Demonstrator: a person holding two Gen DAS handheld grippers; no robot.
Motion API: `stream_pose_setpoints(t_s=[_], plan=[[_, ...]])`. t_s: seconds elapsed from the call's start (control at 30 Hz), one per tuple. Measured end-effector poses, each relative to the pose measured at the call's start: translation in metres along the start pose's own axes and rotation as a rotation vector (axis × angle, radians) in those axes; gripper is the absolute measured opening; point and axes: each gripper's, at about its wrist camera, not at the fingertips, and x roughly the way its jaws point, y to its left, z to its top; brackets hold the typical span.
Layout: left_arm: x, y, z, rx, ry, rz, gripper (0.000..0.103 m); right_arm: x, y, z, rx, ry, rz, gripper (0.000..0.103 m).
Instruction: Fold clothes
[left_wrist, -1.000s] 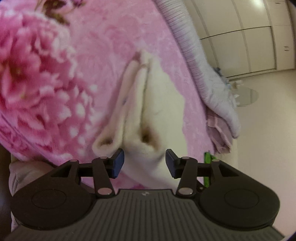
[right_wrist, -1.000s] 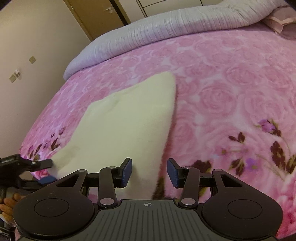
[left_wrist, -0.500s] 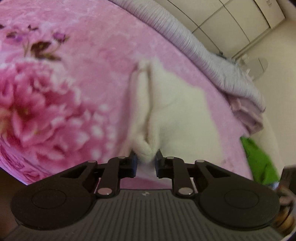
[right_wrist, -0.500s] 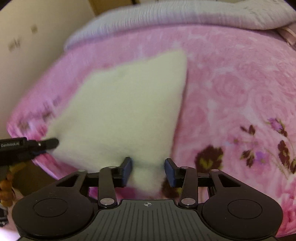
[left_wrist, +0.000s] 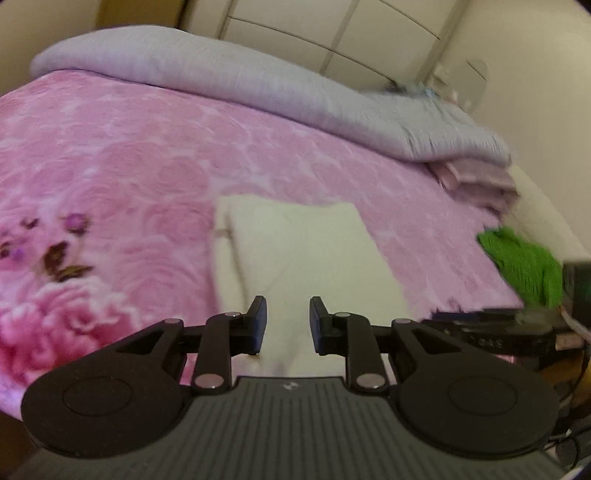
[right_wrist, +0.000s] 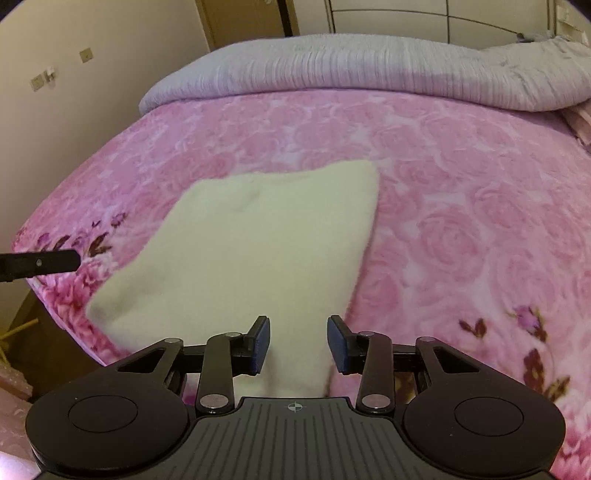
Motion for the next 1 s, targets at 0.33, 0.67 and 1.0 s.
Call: stream_pose_setpoints(t_s=[0.33, 0.67, 1.0], plan=[[0.038, 0.017, -0.018, -0.026, 0.086, 0.083, 0.012, 0.034, 0.02, 0.006, -0.173, 0.082, 0.009, 0.025], [0.08, 0.058, 0.074, -0.151, 0.075, -0.022, 0.029, 0.042, -0.052, 0.065, -0.03, 0.054, 0.024, 0.026], [0.171, 0.087, 0.11, -0.225, 0.17, -0.025, 0.028, 0.124, -0.113, 0.143, 0.073, 0.026, 0.101, 0.041]])
